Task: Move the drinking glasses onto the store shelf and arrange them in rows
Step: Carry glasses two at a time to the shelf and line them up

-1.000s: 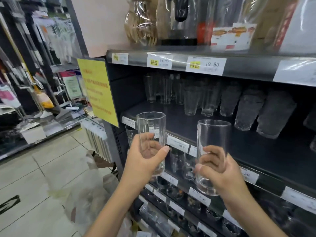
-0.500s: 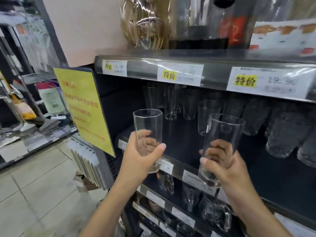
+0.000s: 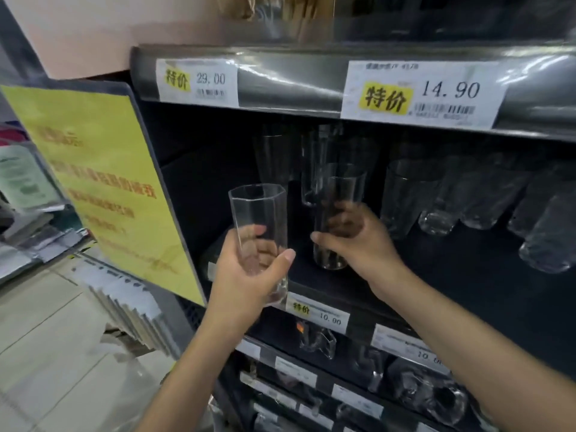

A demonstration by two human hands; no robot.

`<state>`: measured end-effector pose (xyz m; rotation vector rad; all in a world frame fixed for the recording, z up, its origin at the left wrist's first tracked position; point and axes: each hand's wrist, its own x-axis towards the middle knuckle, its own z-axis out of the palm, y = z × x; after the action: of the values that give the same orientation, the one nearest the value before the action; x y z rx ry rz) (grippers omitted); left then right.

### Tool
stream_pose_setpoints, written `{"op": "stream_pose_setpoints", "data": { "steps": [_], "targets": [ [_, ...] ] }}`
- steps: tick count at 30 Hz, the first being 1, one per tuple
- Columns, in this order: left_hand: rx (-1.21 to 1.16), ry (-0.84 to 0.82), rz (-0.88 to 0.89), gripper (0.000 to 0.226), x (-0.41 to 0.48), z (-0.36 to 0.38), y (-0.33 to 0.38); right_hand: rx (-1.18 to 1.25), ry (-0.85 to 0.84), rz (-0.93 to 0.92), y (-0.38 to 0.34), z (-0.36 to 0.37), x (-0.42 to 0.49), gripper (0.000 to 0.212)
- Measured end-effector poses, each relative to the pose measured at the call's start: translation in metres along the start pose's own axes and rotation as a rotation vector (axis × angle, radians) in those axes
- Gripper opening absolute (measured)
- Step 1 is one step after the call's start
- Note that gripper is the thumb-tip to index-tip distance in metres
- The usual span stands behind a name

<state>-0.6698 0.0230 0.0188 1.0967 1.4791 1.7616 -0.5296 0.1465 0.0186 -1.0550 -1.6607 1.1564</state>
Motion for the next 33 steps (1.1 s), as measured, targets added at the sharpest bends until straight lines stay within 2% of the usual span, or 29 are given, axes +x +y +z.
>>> {"op": "stream_pose_setpoints", "data": {
  "steps": [3,8,11,15,23,28,33],
  "targets": [
    [0.005,-0.039,-0.005,0.037,0.013,-0.009,-0.006,-0.014,0.019,-0.033,0.003,0.023,0.02,0.055],
    [0.024,-0.085,0.036,0.038,0.038,-0.021,-0.017,-0.024,0.079,-0.057,0.012,0.051,0.041,0.062],
    [0.009,-0.107,0.03,0.036,0.049,-0.025,-0.024,-0.043,0.117,-0.076,0.016,0.061,0.052,0.059],
    [-0.036,-0.137,0.003,0.035,0.058,-0.028,-0.03,-0.068,0.148,-0.078,0.019,0.068,0.062,0.057],
    [-0.054,-0.196,0.059,0.038,0.062,-0.031,-0.042,-0.135,0.205,-0.068,0.027,0.075,0.073,0.062],
    [-0.108,-0.194,0.024,0.035,0.063,-0.036,-0.042,-0.126,0.271,-0.085,0.032,0.072,0.077,0.053],
    [-0.115,-0.21,0.024,0.055,0.062,-0.037,-0.038,-0.135,0.288,-0.097,0.038,0.071,0.081,0.053]
  ]
}}
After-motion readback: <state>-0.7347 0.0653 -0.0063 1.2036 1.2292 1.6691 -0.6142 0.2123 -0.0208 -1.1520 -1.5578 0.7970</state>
